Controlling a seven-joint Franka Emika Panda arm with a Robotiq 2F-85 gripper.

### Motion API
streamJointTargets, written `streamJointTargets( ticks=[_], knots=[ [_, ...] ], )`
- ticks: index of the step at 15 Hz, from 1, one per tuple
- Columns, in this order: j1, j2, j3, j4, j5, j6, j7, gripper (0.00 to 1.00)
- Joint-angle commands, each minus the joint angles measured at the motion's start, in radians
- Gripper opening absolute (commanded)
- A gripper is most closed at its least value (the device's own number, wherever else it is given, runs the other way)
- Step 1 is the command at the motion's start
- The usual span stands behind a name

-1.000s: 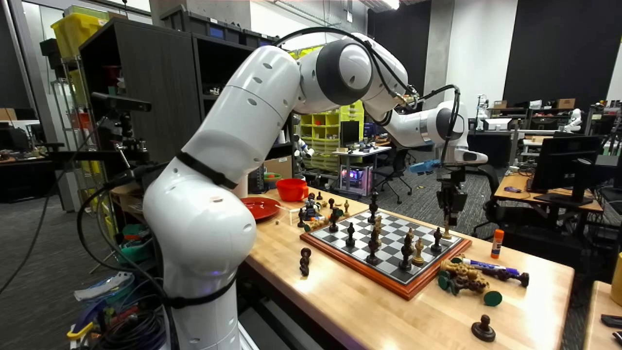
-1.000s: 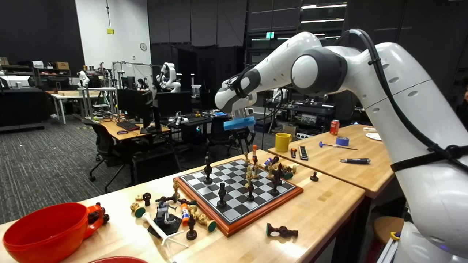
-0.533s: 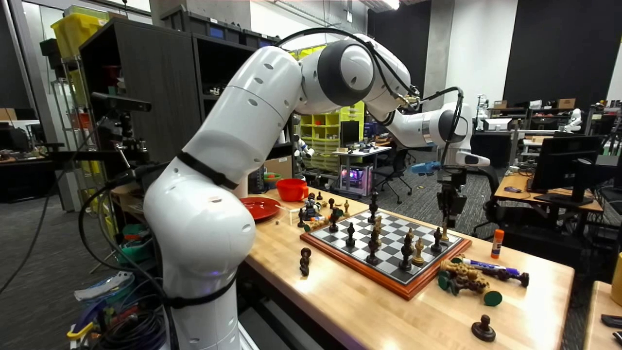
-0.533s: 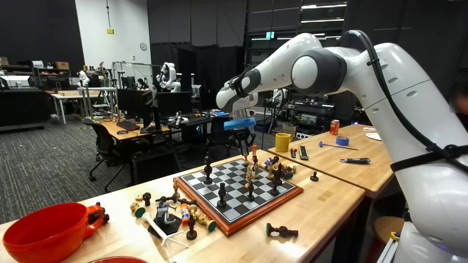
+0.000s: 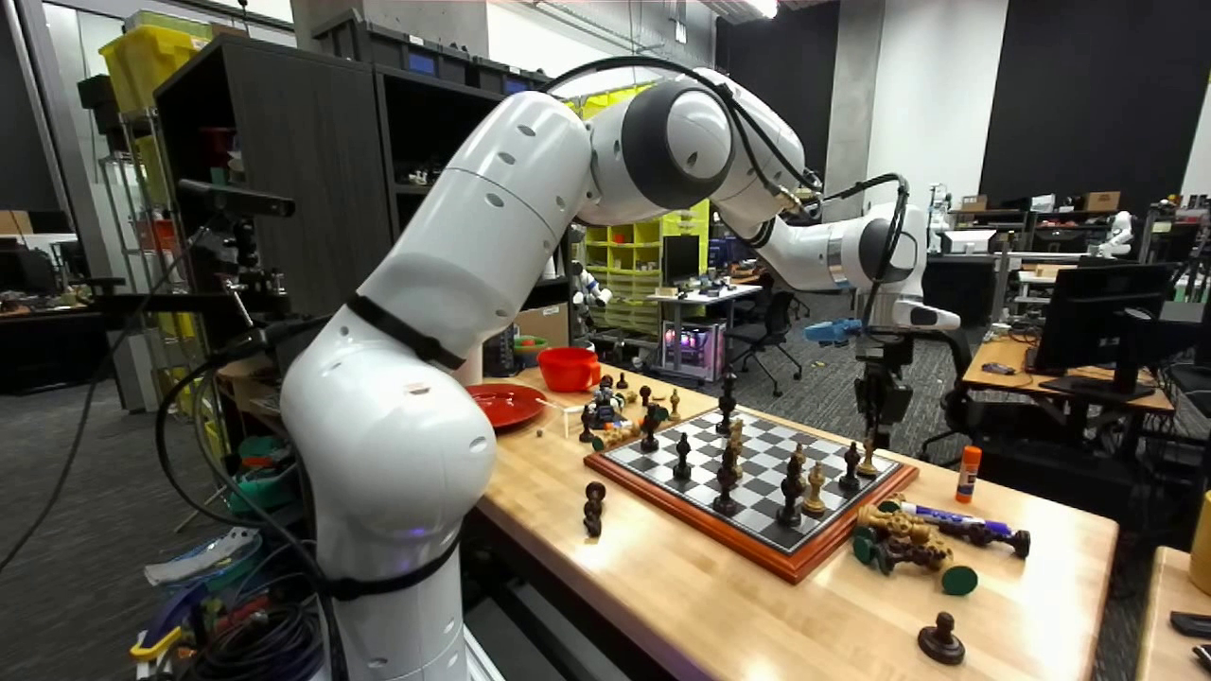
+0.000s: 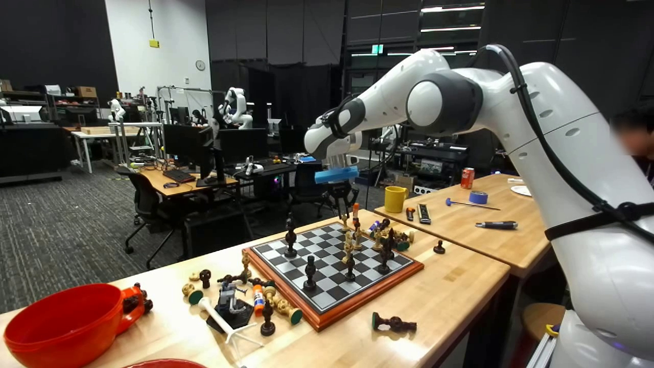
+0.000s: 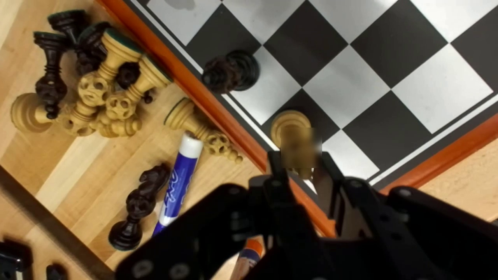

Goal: Remove the light brown object from the chess board

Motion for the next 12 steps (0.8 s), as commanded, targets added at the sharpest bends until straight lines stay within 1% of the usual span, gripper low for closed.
streamJointTargets(
  ticks=[1, 5, 12],
  knots=[
    [-0.017, 0.002, 0.016, 0.014, 0.028, -0.007, -0.001, 0.06],
    [-0.016, 0.001, 0.017, 0.011, 0.046, -0.002, -0.003, 0.06],
    [-0.017, 0.002, 0.011, 0.013, 0.037, 0.013, -0.007, 0.06]
  ],
)
